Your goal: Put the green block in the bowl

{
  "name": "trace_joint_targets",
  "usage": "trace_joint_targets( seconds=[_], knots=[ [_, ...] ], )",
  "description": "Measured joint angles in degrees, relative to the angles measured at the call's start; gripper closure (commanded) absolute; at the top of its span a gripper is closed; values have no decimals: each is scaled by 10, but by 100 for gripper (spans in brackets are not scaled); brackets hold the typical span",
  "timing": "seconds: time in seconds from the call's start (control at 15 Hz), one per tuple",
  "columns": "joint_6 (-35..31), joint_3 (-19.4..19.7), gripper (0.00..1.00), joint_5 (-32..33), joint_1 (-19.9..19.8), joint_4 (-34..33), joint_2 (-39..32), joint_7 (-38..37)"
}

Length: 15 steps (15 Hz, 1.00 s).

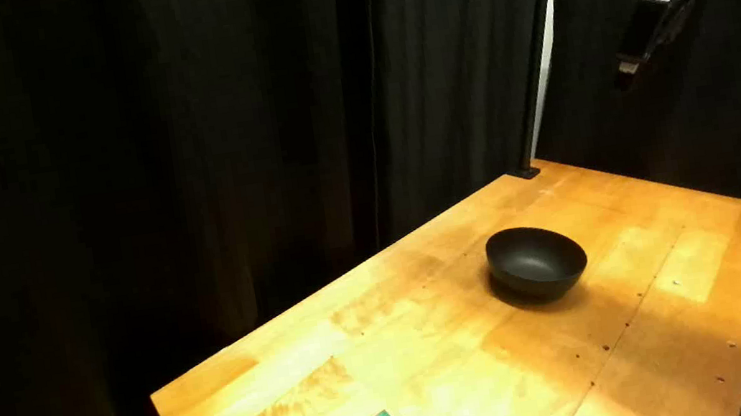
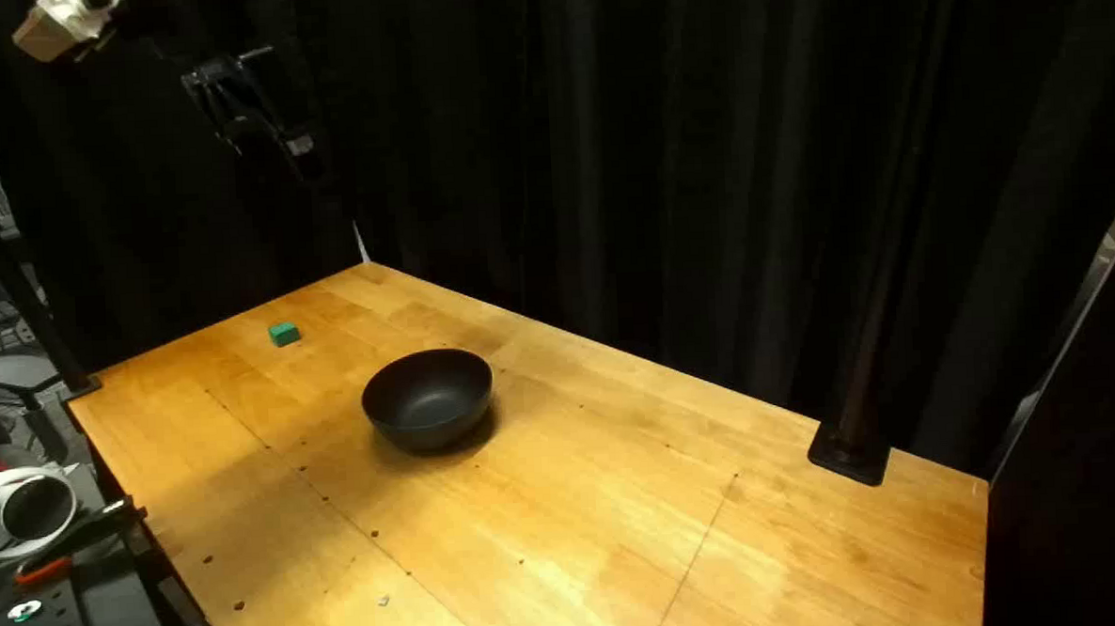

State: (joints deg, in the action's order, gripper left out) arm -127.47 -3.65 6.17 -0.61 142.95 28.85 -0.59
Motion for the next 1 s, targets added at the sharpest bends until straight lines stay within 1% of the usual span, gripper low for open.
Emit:
trace_joint_targets(
  seconds=[0.8, 1.0],
  knots=[
    [0, 0, 0, 0, 0, -9, 3, 0],
    [-4, -1, 0, -5, 4, -8, -16, 0]
  ],
)
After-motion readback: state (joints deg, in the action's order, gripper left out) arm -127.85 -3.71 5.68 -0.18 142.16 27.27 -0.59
